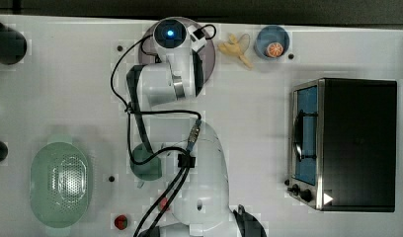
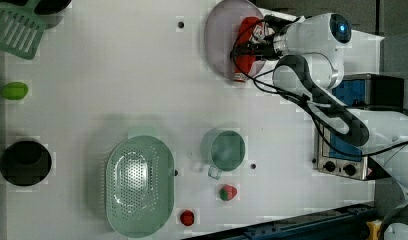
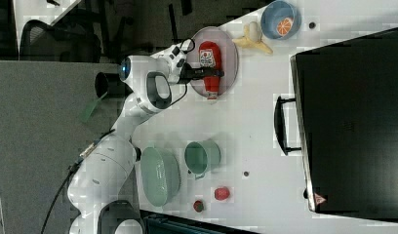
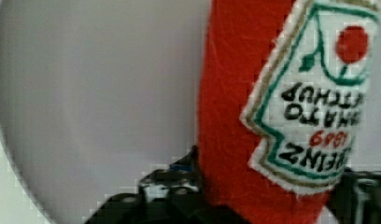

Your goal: Pick ketchup from plate and place it on table.

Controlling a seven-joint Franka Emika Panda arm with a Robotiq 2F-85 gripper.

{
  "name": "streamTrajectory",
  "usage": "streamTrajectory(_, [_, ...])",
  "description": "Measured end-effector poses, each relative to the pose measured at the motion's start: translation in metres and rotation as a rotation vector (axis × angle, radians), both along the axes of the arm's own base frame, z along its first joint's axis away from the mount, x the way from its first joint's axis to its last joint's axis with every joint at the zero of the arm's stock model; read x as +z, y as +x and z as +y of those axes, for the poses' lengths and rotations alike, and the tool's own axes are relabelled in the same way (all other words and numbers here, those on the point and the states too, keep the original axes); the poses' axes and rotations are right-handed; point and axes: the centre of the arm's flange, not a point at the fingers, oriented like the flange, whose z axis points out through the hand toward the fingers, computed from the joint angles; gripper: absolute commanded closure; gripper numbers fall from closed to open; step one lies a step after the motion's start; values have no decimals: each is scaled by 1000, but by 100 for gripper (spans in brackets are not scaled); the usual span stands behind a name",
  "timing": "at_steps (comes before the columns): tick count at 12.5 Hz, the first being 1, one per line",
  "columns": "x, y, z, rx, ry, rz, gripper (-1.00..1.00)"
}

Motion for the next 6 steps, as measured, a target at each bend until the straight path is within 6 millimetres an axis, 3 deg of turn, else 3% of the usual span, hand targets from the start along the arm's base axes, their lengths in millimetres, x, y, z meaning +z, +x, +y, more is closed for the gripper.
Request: streamTrajectory(6, [5,4,-4,-6,-1,-22,-19])
